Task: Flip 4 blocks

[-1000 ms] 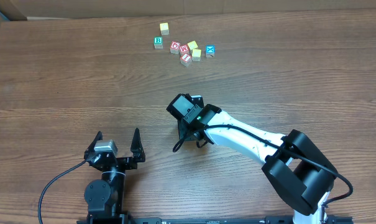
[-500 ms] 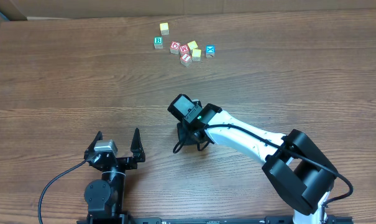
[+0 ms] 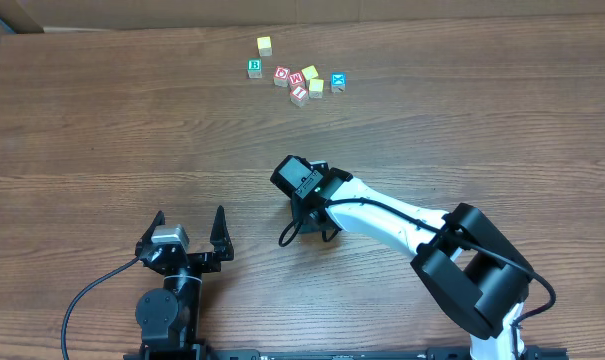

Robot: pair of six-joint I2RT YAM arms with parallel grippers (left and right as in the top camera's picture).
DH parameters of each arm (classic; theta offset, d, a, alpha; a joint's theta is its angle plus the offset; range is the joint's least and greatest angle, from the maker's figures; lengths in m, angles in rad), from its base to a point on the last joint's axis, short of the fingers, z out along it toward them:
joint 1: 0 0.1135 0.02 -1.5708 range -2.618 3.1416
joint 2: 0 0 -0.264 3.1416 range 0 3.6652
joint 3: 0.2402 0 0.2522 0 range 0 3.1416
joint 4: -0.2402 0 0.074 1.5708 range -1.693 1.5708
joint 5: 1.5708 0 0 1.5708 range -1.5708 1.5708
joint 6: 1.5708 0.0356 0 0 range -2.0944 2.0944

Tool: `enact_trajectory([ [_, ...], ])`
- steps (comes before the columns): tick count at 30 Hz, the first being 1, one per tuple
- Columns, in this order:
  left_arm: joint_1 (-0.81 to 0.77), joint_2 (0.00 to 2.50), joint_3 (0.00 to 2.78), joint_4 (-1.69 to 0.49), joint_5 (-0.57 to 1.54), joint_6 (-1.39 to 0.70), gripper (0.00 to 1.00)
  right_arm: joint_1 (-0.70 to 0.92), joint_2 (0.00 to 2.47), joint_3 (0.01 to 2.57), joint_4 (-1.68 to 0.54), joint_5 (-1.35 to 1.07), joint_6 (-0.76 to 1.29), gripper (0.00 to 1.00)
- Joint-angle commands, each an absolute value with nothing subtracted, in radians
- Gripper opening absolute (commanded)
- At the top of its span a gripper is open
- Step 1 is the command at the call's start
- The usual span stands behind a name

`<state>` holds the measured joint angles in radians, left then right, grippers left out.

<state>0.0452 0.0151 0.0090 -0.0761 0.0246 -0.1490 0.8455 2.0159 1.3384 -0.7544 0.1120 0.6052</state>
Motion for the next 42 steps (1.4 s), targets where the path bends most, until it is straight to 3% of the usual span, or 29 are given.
enact_trajectory([
  [1, 0.040, 0.005, 0.005, -0.078, 0.019, -0.127, 1.00, 0.842, 2.021, 1.335, -0.719, 0.231, 0.598, 0.06],
  [16, 0.040, 0.005, 0.005, -0.078, 0.019, -0.127, 1.00, 0.828, 1.966, 1.414, -0.713, 0.246, 0.572, 0.06],
  [23, 0.040, 0.005, 0.005, -0.078, 0.019, -0.127, 0.99, 0.711, 1.889, 1.463, -0.685, 0.212, 0.576, 0.04],
  [31, 0.040, 0.005, 0.005, -0.078, 0.019, -0.127, 1.00, 0.558, 1.940, 1.442, -0.687, 0.097, 0.574, 0.04],
  [42, 0.040, 0.005, 0.005, -0.078, 0.019, -0.127, 1.00, 0.566, 2.034, 1.420, -0.678, 0.065, 0.514, 0.04],
])
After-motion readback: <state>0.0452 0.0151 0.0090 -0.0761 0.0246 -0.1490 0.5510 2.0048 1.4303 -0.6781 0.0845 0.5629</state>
